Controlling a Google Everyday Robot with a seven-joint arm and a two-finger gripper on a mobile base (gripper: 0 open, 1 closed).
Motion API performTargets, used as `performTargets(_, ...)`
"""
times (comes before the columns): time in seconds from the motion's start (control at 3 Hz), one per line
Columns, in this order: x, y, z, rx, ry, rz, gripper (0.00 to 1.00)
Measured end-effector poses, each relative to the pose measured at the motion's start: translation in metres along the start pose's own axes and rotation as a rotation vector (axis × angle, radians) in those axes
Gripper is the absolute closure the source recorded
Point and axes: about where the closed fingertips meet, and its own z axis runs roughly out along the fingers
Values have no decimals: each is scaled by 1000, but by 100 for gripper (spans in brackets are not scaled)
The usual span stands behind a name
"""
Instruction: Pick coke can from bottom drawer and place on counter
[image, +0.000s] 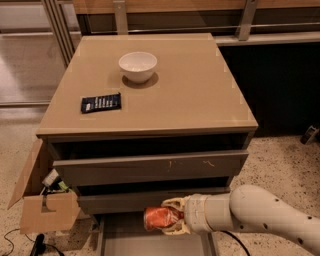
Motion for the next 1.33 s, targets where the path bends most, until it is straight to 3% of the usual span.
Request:
performTargets(0.67,-25,-33,-59,38,25,2,100)
performTargets(1.0,-38,-67,-106,78,16,10,100)
performTargets(1.33,-71,-100,-153,127,34,-8,100)
